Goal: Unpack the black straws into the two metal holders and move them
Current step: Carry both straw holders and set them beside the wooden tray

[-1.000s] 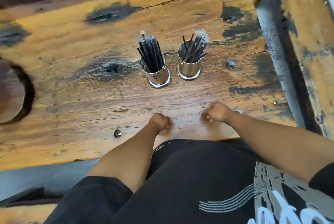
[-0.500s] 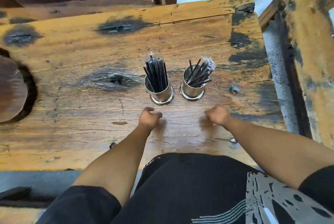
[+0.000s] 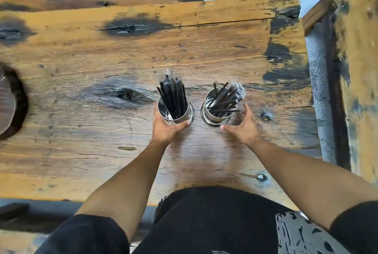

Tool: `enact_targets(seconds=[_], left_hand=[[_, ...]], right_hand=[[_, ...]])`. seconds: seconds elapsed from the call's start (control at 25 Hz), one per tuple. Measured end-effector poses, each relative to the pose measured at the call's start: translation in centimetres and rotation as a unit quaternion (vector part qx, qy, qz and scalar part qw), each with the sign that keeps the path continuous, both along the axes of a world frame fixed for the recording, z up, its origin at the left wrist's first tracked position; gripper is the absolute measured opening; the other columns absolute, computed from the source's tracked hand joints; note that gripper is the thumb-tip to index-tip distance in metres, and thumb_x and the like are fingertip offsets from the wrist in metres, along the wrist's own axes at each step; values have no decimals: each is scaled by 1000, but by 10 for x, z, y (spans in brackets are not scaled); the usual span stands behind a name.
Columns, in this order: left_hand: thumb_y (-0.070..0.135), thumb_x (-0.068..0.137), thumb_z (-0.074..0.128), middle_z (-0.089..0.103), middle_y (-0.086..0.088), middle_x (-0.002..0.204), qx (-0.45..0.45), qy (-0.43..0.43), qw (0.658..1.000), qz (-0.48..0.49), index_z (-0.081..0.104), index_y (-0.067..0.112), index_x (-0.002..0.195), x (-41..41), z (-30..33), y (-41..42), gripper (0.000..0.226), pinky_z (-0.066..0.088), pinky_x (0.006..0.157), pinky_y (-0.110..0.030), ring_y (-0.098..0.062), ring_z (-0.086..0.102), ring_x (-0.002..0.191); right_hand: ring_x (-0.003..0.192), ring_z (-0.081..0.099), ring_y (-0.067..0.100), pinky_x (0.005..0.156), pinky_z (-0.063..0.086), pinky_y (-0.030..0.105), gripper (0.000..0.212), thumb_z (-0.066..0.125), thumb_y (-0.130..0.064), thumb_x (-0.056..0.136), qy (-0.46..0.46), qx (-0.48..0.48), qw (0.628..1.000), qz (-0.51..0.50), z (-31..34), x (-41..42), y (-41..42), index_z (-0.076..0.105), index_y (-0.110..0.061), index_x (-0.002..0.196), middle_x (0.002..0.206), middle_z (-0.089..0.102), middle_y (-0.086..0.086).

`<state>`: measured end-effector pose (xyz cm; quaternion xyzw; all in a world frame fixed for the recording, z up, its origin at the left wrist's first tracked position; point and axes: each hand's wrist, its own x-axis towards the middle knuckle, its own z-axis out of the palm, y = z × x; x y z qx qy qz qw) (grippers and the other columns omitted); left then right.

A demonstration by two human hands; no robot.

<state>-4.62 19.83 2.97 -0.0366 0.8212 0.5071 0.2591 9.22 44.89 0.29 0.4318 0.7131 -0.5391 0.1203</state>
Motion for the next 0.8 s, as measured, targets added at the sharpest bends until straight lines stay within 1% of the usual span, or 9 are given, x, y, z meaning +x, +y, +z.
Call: enact_targets(seconds=[0.08, 0.16, 0.24, 0.32, 0.48, 0.56, 0.64, 0.68, 0.8], left_hand=[[24, 49, 101, 64, 12, 129, 18, -11, 1000, 9, 39, 23, 144, 0, 1, 2, 114, 43, 115, -34, -3, 60, 124], [17, 52, 101, 63, 17, 125, 21, -17, 1000, 14, 40, 23, 142, -1, 1, 3, 108, 43, 112, -25, 9, 60, 118], [12, 55, 99, 63, 19, 122, 27, -19, 999, 19, 41, 25, 138, -3, 3, 6, 102, 44, 108, -17, 15, 59, 112], [11, 56, 99, 64, 19, 120, 26, -13, 999, 17, 42, 24, 136, -4, 2, 7, 99, 45, 104, -13, 16, 60, 110], [16, 55, 100, 63, 17, 123, 24, -7, 1000, 16, 42, 25, 136, -6, 3, 6, 100, 45, 110, -23, 12, 60, 114], [14, 56, 99, 62, 18, 123, 26, -13, 999, 16, 41, 28, 134, -6, 3, 6, 98, 44, 112, -24, 13, 58, 115], [12, 57, 99, 62, 18, 122, 28, -12, 999, 22, 41, 28, 134, -5, 5, 8, 97, 45, 112, -23, 14, 58, 114], [7, 59, 97, 62, 17, 121, 33, -12, 999, 29, 41, 26, 134, -4, 7, 10, 96, 47, 109, -19, 16, 59, 111], [-15, 67, 85, 62, 12, 118, 69, -10, 996, 58, 39, 16, 136, 3, 10, 13, 88, 52, 85, -6, 17, 65, 98]], right_hand=[[150, 31, 20, 123, 26, 35, 146, 101, -43, 50, 28, -28, 999, 1, -1, -2, 0, 10, -28, 162, 163, 31, 3], [139, 36, 10, 119, 25, 29, 137, 102, -34, 55, 41, -43, 998, 13, -3, -10, -4, 16, -25, 161, 152, 38, -4], [137, 46, 11, 122, 32, 41, 128, 104, -42, 48, 64, -37, 997, 16, -16, -16, -7, 32, -32, 153, 149, 47, -8], [133, 57, 19, 115, 44, 46, 121, 103, -54, 40, 75, -35, 996, 11, -45, -15, -5, 42, -38, 143, 142, 58, -2], [131, 59, 21, 111, 49, 43, 111, 102, -55, 42, 90, -37, 995, -1, -46, -19, -12, 48, -36, 138, 139, 58, 2], [131, 60, 22, 108, 52, 44, 109, 103, -52, 44, 107, -41, 993, 2, -49, -19, -12, 50, -35, 137, 139, 60, 4], [127, 63, 17, 110, 50, 43, 106, 101, -57, 44, 105, -16, 994, 5, -46, -20, -13, 50, -37, 135, 135, 63, -1], [124, 64, 15, 111, 49, 41, 103, 99, -60, 46, 105, -3, 994, 3, -39, -21, -14, 50, -37, 134, 132, 65, -3], [115, 67, 10, 109, 49, 33, 92, 96, -54, 52, 109, 22, 994, -6, -15, -18, -20, 54, -28, 130, 121, 71, -9]])
